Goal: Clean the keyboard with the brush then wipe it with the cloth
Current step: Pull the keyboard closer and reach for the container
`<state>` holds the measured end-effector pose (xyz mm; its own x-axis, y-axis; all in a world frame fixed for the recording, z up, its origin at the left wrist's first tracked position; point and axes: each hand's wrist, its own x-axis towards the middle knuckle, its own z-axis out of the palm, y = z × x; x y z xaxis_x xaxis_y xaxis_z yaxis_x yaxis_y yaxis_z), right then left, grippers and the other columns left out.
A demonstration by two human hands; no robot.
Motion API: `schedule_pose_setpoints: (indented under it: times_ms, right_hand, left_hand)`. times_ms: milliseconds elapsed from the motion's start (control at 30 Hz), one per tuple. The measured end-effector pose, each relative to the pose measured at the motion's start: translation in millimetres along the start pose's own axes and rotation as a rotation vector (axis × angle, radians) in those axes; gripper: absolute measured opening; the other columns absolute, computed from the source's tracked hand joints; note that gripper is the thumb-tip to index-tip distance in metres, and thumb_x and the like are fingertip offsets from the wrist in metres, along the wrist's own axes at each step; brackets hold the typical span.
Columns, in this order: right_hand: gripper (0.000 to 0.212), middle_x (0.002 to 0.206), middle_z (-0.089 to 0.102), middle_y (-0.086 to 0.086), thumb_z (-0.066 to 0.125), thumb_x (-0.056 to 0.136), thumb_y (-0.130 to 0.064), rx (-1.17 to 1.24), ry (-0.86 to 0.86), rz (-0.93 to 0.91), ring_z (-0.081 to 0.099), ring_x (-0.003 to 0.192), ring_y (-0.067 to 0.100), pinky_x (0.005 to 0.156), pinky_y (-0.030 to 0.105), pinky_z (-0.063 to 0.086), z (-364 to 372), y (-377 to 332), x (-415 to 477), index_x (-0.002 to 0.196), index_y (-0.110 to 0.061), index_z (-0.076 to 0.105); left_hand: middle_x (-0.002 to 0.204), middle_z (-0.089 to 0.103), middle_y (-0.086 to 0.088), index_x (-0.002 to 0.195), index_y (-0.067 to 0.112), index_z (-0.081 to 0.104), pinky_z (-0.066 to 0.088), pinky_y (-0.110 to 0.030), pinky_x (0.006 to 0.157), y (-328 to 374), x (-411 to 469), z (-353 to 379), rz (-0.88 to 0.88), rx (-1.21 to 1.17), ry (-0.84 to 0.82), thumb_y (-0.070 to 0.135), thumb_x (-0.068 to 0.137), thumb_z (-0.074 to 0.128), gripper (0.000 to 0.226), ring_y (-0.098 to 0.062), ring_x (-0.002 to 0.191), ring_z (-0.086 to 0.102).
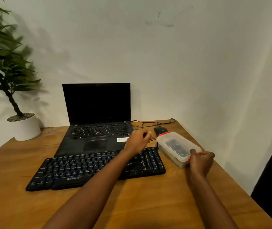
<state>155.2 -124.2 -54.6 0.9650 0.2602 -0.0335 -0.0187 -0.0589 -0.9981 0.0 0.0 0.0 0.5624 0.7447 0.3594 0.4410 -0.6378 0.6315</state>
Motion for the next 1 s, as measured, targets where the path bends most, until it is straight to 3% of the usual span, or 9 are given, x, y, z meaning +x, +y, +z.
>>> schedule_pose_setpoints:
  times_ms: [67, 167, 267, 333, 400, 567, 700, 833, 1000]
  right_hand:
    - [0.046, 0.123, 0.045, 0.019, 0.067, 0.083, -0.023, -0.179, 0.107, -0.072, 0.05, 0.106, 0.035, 0.088, 0.047, 0.051, 0, -2, -5, 0.118, -0.008, 0.04]
    - [0.04, 0.12, 0.047, 0.021, 0.069, 0.079, -0.021, -0.426, 0.248, -0.457, 0.045, 0.108, 0.036, 0.091, 0.046, 0.045, 8, 0, -19, 0.111, -0.006, 0.05]
    - [0.022, 0.103, 0.058, 0.017, 0.069, 0.077, -0.01, -0.465, 0.083, -0.829, 0.053, 0.098, 0.031, 0.08, 0.042, 0.05, 27, 0, -42, 0.096, -0.005, 0.059]
    - [0.009, 0.092, 0.059, 0.01, 0.063, 0.082, -0.006, -0.474, -0.138, -0.913, 0.057, 0.089, 0.024, 0.074, 0.034, 0.052, 41, 3, -54, 0.09, -0.006, 0.06]
    - [0.014, 0.099, 0.059, 0.008, 0.055, 0.089, -0.011, -0.52, -0.328, -0.845, 0.055, 0.095, 0.022, 0.076, 0.028, 0.047, 55, 5, -61, 0.101, -0.006, 0.061]
    - [0.043, 0.131, 0.047, 0.009, 0.044, 0.095, -0.034, -0.727, -0.451, -0.615, 0.043, 0.121, 0.023, 0.094, 0.034, 0.041, 72, 12, -65, 0.132, -0.011, 0.045]
    - [0.041, 0.122, 0.057, 0.012, 0.047, 0.093, -0.032, -0.638, -0.502, -0.447, 0.054, 0.111, 0.025, 0.089, 0.04, 0.049, 75, 13, -62, 0.127, -0.01, 0.049]
    - [0.04, 0.115, 0.061, 0.014, 0.051, 0.092, -0.02, -0.519, -0.542, -0.374, 0.058, 0.098, 0.024, 0.076, 0.034, 0.049, 67, 5, -68, 0.129, -0.005, 0.048]
    - [0.032, 0.107, 0.063, 0.016, 0.053, 0.091, -0.014, -0.38, -0.562, -0.295, 0.059, 0.086, 0.022, 0.068, 0.029, 0.046, 40, 0, -83, 0.122, -0.003, 0.053]
  left_hand:
    - [0.09, 0.067, -0.008, 0.092, 0.011, 0.065, 0.052, -0.043, 0.078, -4, 0, -2, -0.013, 0.06, -0.054, 0.026, 0.097, 0.046, 0.025, -0.024, 0.083, 0.061]
    - [0.112, 0.063, -0.002, 0.108, 0.014, 0.065, 0.047, -0.037, 0.091, -28, -5, -15, -0.035, 0.205, -0.097, 0.026, 0.096, 0.048, 0.024, -0.017, 0.1, 0.058]
    - [0.125, 0.058, -0.001, 0.115, 0.019, 0.063, 0.039, -0.04, 0.101, -69, -20, -38, -0.116, 0.386, -0.064, 0.031, 0.096, 0.048, 0.027, -0.018, 0.112, 0.055]
    - [0.13, 0.054, -0.001, 0.119, 0.021, 0.061, 0.034, -0.041, 0.103, -95, -34, -56, -0.173, 0.476, -0.051, 0.032, 0.096, 0.047, 0.029, -0.018, 0.117, 0.052]
    - [0.132, 0.054, -0.002, 0.121, 0.021, 0.061, 0.035, -0.042, 0.103, -115, -48, -76, -0.218, 0.52, -0.029, 0.033, 0.096, 0.046, 0.031, -0.02, 0.119, 0.051]
    - [0.126, 0.054, -0.01, 0.118, 0.016, 0.062, 0.042, -0.044, 0.098, -159, -93, -124, -0.494, 0.55, 0.158, 0.039, 0.096, 0.044, 0.036, -0.027, 0.113, 0.052]
    - [0.114, 0.059, -0.019, 0.104, 0.004, 0.063, 0.047, -0.044, 0.09, -185, -124, -152, -0.77, 0.351, 0.267, 0.036, 0.097, 0.043, 0.038, -0.033, 0.099, 0.056]
    - [0.084, 0.063, -0.016, 0.086, 0.003, 0.06, 0.046, -0.039, 0.076, -175, -138, -159, -0.794, 0.11, 0.372, 0.028, 0.099, 0.042, 0.034, -0.029, 0.08, 0.058]
    - [0.123, 0.059, -0.022, 0.125, -0.002, 0.054, 0.044, -0.048, 0.097, -170, -170, -166, -0.794, -0.086, 0.413, 0.034, 0.097, 0.044, 0.047, -0.037, 0.112, 0.055]
